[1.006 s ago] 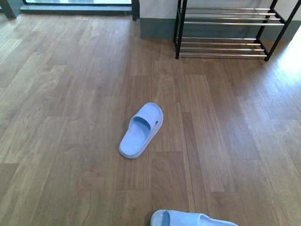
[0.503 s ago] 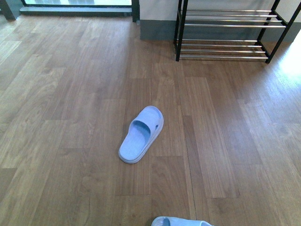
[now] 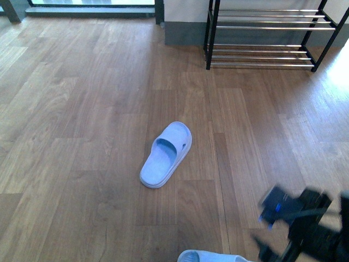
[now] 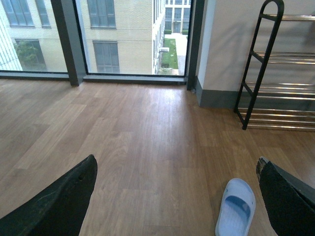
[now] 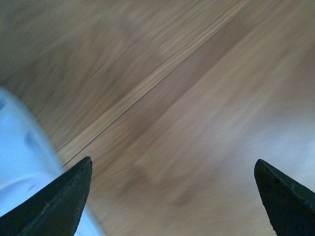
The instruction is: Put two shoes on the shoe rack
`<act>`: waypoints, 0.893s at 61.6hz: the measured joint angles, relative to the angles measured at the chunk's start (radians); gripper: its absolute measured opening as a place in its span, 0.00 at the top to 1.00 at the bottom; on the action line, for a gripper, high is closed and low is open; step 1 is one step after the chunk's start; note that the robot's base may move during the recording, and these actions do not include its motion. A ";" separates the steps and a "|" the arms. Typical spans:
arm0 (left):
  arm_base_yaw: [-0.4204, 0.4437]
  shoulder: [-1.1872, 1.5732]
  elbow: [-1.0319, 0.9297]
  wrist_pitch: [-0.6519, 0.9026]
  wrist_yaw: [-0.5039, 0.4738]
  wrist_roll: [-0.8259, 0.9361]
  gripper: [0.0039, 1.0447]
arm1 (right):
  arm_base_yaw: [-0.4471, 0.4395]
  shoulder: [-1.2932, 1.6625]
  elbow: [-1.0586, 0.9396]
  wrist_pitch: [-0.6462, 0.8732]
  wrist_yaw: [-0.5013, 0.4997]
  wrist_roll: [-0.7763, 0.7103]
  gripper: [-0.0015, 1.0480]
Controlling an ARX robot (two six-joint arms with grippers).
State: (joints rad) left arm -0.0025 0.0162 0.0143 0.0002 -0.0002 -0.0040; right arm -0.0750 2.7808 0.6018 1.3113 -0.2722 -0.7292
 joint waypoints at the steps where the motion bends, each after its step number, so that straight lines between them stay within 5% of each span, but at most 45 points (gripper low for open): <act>1: 0.000 0.000 0.000 0.000 0.000 0.000 0.09 | 0.005 0.053 0.013 0.002 -0.002 0.007 0.09; 10: 0.000 0.000 0.000 0.000 0.000 0.000 0.09 | 0.004 0.119 0.005 0.034 -0.059 0.082 0.09; 32: 0.000 0.000 0.000 0.000 0.000 0.000 0.09 | -0.121 0.193 0.056 0.082 -0.019 -0.140 0.09; 55: 0.000 0.000 0.000 0.000 0.000 0.000 0.09 | 0.001 0.301 0.208 -0.010 -0.029 -0.035 0.09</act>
State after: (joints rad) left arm -0.0025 0.0162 0.0143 -0.0002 -0.0002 -0.0044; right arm -0.0738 3.0821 0.8101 1.3014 -0.3008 -0.7647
